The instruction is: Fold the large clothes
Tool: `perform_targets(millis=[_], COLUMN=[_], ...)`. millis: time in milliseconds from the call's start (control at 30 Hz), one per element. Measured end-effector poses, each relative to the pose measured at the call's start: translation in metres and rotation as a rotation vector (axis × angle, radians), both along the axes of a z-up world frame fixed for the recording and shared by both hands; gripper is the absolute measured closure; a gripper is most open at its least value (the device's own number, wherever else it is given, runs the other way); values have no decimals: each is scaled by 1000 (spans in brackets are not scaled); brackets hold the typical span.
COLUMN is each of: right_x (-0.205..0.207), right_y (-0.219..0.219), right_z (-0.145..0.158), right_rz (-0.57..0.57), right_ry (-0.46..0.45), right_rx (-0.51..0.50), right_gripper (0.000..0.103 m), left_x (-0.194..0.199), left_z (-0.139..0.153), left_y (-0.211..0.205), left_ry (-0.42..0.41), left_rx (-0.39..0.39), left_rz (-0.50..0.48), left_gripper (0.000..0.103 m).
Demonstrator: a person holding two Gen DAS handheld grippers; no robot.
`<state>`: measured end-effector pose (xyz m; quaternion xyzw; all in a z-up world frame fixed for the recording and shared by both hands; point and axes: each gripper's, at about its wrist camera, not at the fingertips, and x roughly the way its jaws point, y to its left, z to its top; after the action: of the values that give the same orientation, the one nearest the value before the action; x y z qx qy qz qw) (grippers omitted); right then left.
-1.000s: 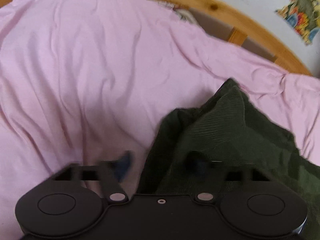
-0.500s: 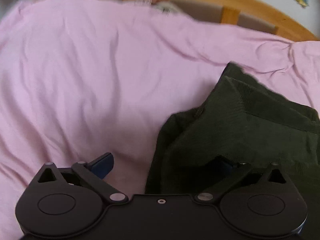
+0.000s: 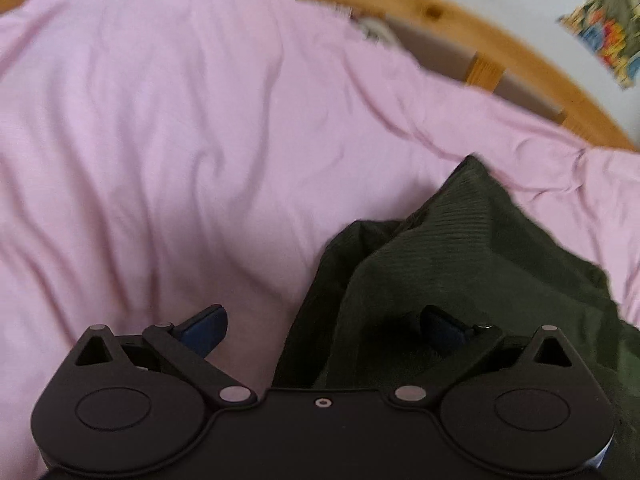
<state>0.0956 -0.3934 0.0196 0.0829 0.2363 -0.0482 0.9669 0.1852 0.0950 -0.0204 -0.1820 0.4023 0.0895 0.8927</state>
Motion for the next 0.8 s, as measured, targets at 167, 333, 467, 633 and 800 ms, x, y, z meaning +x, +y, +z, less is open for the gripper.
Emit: perform_targets(millis=[167, 333, 467, 633, 800], right_x=[-10, -32, -48, -62, -61], right_y=[-10, -14, -7, 1, -8], right_z=[13, 20, 30, 27, 3], right_rz=[-45, -67, -58, -45, -70], right_ry=[-15, 46, 78, 144, 212], right_rx=[117, 260, 285, 346, 478], right_gripper=[0, 1, 1, 1, 3], left_x=[-52, -100, -101, -73, -54], left_z=[15, 8, -11, -25, -36], left_y=[-6, -7, -15, -22, -21], left_ry=[-61, -11, 31, 26, 39], left_rx=[4, -193, -329, -314, -325], left_rz=[-13, -49, -111, -97, 18], left_gripper=[1, 1, 1, 1, 5])
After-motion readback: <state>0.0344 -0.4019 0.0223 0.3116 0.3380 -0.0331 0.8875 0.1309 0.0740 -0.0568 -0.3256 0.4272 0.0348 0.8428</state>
